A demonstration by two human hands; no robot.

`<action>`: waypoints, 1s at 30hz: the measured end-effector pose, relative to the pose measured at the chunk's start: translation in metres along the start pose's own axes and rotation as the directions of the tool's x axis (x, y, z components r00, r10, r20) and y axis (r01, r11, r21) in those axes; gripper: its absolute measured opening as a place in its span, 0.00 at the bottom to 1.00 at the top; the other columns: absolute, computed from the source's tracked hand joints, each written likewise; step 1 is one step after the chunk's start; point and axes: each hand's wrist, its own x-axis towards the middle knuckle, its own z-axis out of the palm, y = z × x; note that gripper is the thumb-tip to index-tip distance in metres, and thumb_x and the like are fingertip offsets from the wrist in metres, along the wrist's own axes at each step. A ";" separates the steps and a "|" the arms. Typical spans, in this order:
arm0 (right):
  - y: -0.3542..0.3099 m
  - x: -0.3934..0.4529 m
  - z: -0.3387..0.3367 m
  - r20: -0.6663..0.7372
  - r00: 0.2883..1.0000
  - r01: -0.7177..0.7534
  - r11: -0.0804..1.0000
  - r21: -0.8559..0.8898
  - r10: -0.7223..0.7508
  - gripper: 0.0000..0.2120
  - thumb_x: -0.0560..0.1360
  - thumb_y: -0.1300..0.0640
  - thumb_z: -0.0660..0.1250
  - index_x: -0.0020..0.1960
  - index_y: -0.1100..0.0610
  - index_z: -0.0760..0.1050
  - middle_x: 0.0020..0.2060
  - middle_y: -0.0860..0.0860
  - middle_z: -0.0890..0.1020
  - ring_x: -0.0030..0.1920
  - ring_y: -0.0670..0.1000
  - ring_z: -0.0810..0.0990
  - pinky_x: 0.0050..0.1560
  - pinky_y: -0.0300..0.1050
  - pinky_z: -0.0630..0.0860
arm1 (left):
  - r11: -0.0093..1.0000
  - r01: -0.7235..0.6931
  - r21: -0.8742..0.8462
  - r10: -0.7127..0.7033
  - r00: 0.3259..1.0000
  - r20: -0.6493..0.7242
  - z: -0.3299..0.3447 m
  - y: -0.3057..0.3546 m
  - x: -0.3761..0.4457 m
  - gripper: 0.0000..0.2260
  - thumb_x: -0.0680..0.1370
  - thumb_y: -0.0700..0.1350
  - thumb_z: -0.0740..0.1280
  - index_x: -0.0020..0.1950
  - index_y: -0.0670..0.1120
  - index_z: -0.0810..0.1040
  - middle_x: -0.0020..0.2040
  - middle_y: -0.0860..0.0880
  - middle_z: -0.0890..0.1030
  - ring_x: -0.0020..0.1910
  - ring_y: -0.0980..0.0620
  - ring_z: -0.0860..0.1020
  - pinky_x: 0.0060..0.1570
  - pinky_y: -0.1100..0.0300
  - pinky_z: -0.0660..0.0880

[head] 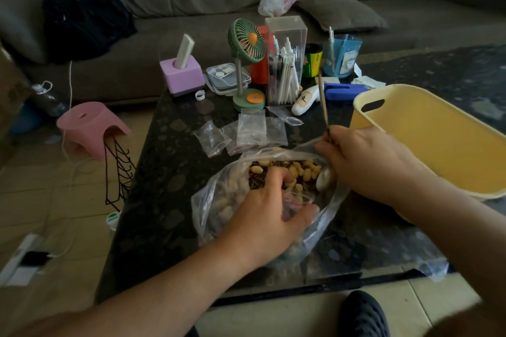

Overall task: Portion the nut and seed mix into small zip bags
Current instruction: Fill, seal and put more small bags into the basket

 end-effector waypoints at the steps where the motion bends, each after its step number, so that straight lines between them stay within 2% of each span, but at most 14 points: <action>1: 0.001 0.001 0.002 -0.004 1.000 0.002 1.000 0.013 -0.002 0.12 0.85 0.41 0.57 0.50 0.46 0.73 0.36 0.44 0.77 0.36 0.44 0.77 0.33 0.43 0.71 | 1.000 -0.001 -0.012 0.001 1.000 -0.017 -0.001 0.001 0.001 0.22 0.79 0.65 0.70 0.65 0.63 0.63 0.58 0.55 0.84 0.54 0.62 0.82 0.54 0.57 0.83; 5: 0.008 0.004 0.014 -0.039 0.999 0.000 0.989 0.146 0.006 0.11 0.84 0.42 0.59 0.51 0.47 0.76 0.36 0.46 0.80 0.36 0.46 0.79 0.36 0.48 0.78 | 1.000 -0.015 0.015 0.017 0.993 -0.119 -0.018 0.001 0.010 0.21 0.77 0.65 0.68 0.63 0.62 0.63 0.51 0.59 0.83 0.48 0.65 0.81 0.43 0.69 0.78; 7: 0.011 0.002 0.020 -0.075 0.997 0.021 0.969 0.244 -0.003 0.09 0.84 0.45 0.60 0.52 0.47 0.77 0.37 0.45 0.80 0.37 0.43 0.79 0.36 0.41 0.75 | 0.994 -0.043 0.101 0.057 0.987 -0.147 -0.029 -0.004 0.015 0.22 0.76 0.65 0.67 0.64 0.62 0.62 0.51 0.58 0.84 0.45 0.64 0.81 0.39 0.71 0.75; 8: 0.011 0.001 0.022 -0.093 0.996 0.034 0.964 0.262 -0.010 0.09 0.84 0.46 0.60 0.53 0.47 0.77 0.38 0.44 0.80 0.38 0.41 0.78 0.35 0.38 0.72 | 0.986 -0.058 0.153 0.082 0.984 -0.155 -0.034 -0.007 0.018 0.22 0.77 0.65 0.68 0.65 0.61 0.62 0.52 0.57 0.84 0.45 0.63 0.81 0.39 0.70 0.77; 10: 0.011 -0.001 0.027 -0.111 0.993 0.067 0.962 0.263 -0.038 0.08 0.85 0.48 0.60 0.53 0.48 0.77 0.40 0.43 0.80 0.39 0.40 0.78 0.36 0.33 0.69 | 0.963 -0.084 0.254 0.128 0.979 -0.160 -0.040 -0.013 0.021 0.24 0.77 0.64 0.70 0.66 0.60 0.63 0.54 0.56 0.84 0.48 0.59 0.82 0.43 0.60 0.82; 11: 0.011 -0.002 0.029 -0.108 0.993 0.081 0.962 0.262 -0.054 0.08 0.85 0.49 0.60 0.52 0.48 0.76 0.40 0.42 0.79 0.40 0.40 0.78 0.37 0.33 0.69 | 0.953 -0.095 0.289 0.144 0.977 -0.155 -0.042 -0.016 0.023 0.24 0.77 0.63 0.71 0.67 0.60 0.64 0.55 0.57 0.84 0.50 0.58 0.83 0.44 0.56 0.83; 13: 0.011 -0.003 0.031 -0.083 0.994 0.088 0.957 0.277 -0.067 0.08 0.85 0.49 0.60 0.50 0.47 0.75 0.40 0.42 0.79 0.40 0.41 0.78 0.37 0.33 0.69 | 0.940 -0.113 0.323 0.165 0.977 -0.137 -0.042 -0.022 0.025 0.23 0.77 0.62 0.72 0.66 0.60 0.67 0.56 0.58 0.83 0.53 0.57 0.82 0.48 0.54 0.83; 17: 0.013 -0.004 0.030 -0.029 1.000 0.004 0.901 0.433 0.009 0.10 0.86 0.51 0.60 0.46 0.45 0.74 0.40 0.43 0.81 0.42 0.35 0.78 0.38 0.27 0.71 | 0.946 -0.145 0.290 0.188 0.974 -0.124 -0.037 -0.033 0.027 0.14 0.76 0.60 0.74 0.58 0.59 0.76 0.55 0.60 0.80 0.55 0.60 0.78 0.52 0.56 0.81; 20: 0.017 -0.003 0.027 -0.052 0.997 -0.030 0.895 0.444 0.059 0.10 0.86 0.50 0.60 0.47 0.45 0.75 0.40 0.43 0.80 0.41 0.35 0.77 0.38 0.28 0.70 | 0.952 -0.141 0.271 0.183 0.974 -0.134 -0.035 -0.036 0.028 0.10 0.76 0.59 0.75 0.51 0.60 0.77 0.55 0.62 0.78 0.55 0.63 0.76 0.53 0.66 0.75; 23: 0.015 -0.004 0.025 -0.030 0.999 -0.026 0.900 0.435 0.043 0.11 0.86 0.50 0.59 0.46 0.45 0.74 0.40 0.44 0.80 0.41 0.36 0.77 0.37 0.31 0.70 | 0.963 -0.118 0.241 0.154 0.979 -0.136 -0.033 -0.036 0.027 0.11 0.75 0.57 0.77 0.51 0.58 0.78 0.54 0.63 0.78 0.55 0.67 0.75 0.52 0.76 0.69; 25: 0.009 -0.007 0.030 -0.001 1.000 -0.020 0.876 0.481 0.023 0.11 0.86 0.50 0.60 0.46 0.46 0.75 0.40 0.45 0.81 0.41 0.36 0.78 0.39 0.28 0.71 | 0.975 -0.102 0.196 0.134 0.978 -0.159 -0.029 -0.038 0.026 0.12 0.74 0.55 0.78 0.53 0.58 0.79 0.52 0.63 0.78 0.55 0.67 0.75 0.51 0.75 0.69; 28: 0.001 -0.009 0.039 -0.014 1.000 -0.002 0.887 0.462 0.009 0.10 0.86 0.49 0.60 0.47 0.46 0.75 0.39 0.45 0.82 0.41 0.37 0.79 0.39 0.29 0.73 | 0.990 -0.074 0.121 0.095 0.979 -0.179 -0.026 -0.042 0.026 0.14 0.74 0.54 0.80 0.56 0.58 0.81 0.53 0.62 0.81 0.53 0.64 0.79 0.51 0.68 0.76; 30: 0.000 -0.008 0.041 -0.037 0.999 0.006 0.898 0.439 0.011 0.09 0.85 0.48 0.61 0.47 0.46 0.74 0.38 0.45 0.82 0.41 0.38 0.79 0.39 0.31 0.75 | 0.996 -0.035 0.079 0.048 0.985 -0.166 -0.026 -0.042 0.025 0.15 0.74 0.54 0.80 0.57 0.60 0.80 0.53 0.61 0.82 0.51 0.64 0.81 0.48 0.69 0.77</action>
